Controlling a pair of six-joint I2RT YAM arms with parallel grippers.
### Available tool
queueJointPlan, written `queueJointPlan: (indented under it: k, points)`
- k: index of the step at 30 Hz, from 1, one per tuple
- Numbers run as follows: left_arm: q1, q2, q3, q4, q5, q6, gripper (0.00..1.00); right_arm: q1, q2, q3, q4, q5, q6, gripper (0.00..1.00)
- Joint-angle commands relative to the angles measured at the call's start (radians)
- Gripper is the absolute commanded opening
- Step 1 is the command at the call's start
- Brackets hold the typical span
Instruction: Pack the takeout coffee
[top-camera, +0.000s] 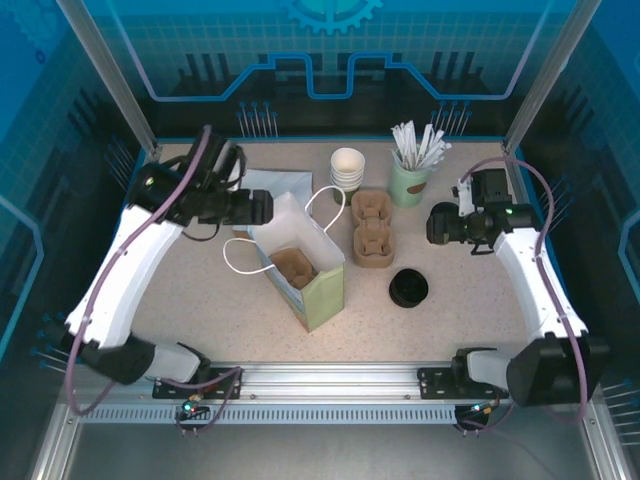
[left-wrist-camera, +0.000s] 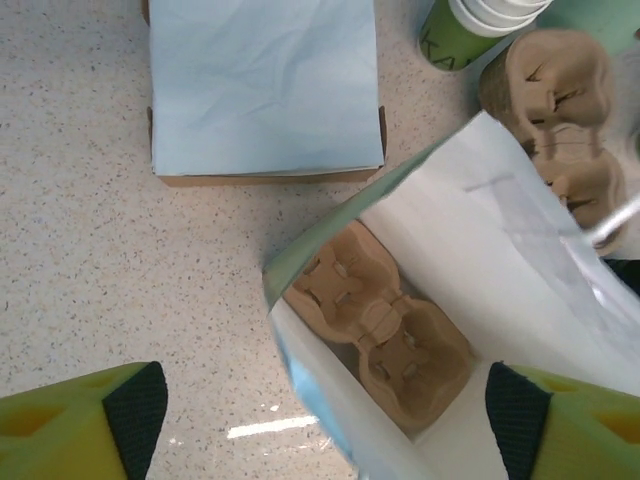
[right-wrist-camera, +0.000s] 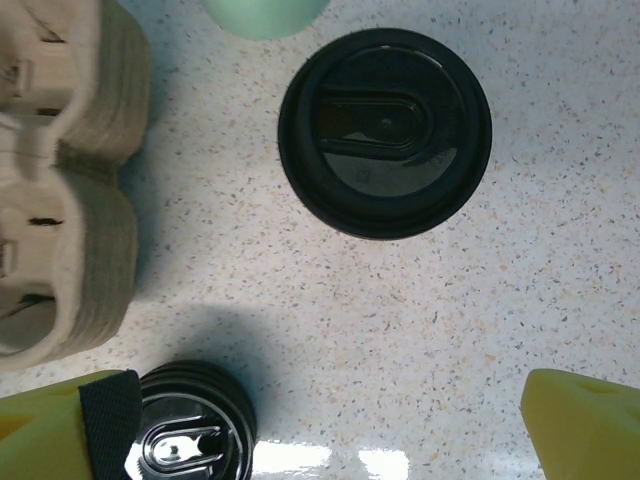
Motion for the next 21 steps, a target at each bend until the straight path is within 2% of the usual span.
queueJointPlan:
  k: [1,3,10,21]
  points:
    - [0.003,-0.125,-0.096,0.080,-0.026,-0.019,0.92,-0.025,0.068,-0.005,0.061,0.042,-0.002,1.00]
    - [0.002,-0.207,-0.157,0.137,-0.033,-0.024,0.98,-0.038,0.109,-0.001,0.086,0.041,0.007,1.00]
    - [0.007,-0.407,-0.335,0.217,-0.043,-0.079,0.99,-0.046,0.228,0.044,0.088,0.049,0.012,1.00]
    - [0.008,-0.435,-0.394,0.213,-0.043,-0.098,0.99,-0.059,0.351,0.080,0.126,0.043,0.004,1.00]
